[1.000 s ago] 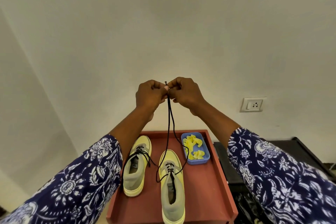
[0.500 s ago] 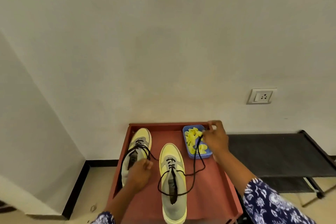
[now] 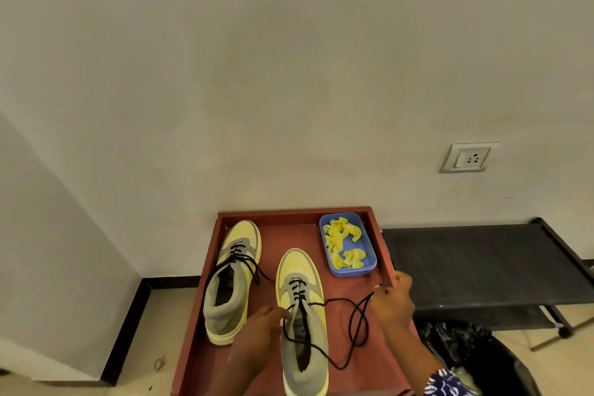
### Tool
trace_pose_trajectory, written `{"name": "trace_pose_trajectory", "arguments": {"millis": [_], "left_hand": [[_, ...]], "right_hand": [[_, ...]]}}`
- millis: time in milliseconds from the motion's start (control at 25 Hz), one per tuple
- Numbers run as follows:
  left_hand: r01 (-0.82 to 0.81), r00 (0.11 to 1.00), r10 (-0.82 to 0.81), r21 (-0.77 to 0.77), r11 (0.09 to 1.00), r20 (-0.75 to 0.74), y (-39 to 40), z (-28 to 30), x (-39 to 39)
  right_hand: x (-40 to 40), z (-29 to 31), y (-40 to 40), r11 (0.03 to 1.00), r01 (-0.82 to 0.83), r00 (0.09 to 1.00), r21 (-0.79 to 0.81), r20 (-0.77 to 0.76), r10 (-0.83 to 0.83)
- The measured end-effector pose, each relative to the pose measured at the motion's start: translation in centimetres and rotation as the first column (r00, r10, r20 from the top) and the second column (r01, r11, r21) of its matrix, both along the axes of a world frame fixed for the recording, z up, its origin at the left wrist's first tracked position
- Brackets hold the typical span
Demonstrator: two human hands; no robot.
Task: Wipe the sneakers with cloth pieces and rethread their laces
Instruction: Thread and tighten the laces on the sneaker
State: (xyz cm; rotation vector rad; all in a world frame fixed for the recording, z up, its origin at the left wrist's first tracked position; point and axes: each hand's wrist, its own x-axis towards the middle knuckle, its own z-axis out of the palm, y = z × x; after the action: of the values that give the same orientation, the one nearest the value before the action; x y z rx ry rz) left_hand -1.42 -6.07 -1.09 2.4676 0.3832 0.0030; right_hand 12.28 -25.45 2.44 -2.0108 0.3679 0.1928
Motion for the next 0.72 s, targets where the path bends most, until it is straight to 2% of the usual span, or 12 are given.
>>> {"name": "trace_pose_trajectory", "arguments": {"millis": [160,280,400,480,520,640,720], "left_hand": [[0.11,0.991,-0.11,0.013,0.994,0.081,0.6,-0.2,0.9],[0.099,0.989,-0.088,-0.083,0.992,0.123,0.4,0.2,1.9],[-0.024,0.99,0.054,-0.228,0.973,0.128,-0.1,1.0,3.7],[-0.094,0.981,0.135,-0.268,0.959,0.14,-0.4,1.3,4.8],[-0.115,0.976,0.161,-0.281,0.953,0.144,-0.5,1.4,5.2],[-0.167,0.967,0.215,-0.306,0.937,0.133,-0.6,1.3,5.7],[-0.209,0.959,0.258,-0.327,0.922,0.113,-0.6,1.1,5.8]], "right_hand": [[-1.3,-1.1,1.2,0.995,-0.012,0.999,-0.097,0.045,0.017],[-4.1,-1.2,2.4,0.95,-0.297,0.948,-0.095,0.093,0.306],[-7.0,-1.4,3.4,0.782,-0.61,0.768,-0.125,0.15,0.623],[-7.6,-1.4,4.2,0.65,-0.716,0.652,-0.256,0.09,0.753],[-7.2,-1.6,4.5,0.615,-0.722,0.64,-0.317,0.031,0.767],[-4.8,-3.0,4.8,0.585,-0.733,0.662,-0.348,-0.165,0.731],[-3.4,-3.3,4.8,0.513,-0.788,0.604,-0.34,-0.272,0.749]]}}
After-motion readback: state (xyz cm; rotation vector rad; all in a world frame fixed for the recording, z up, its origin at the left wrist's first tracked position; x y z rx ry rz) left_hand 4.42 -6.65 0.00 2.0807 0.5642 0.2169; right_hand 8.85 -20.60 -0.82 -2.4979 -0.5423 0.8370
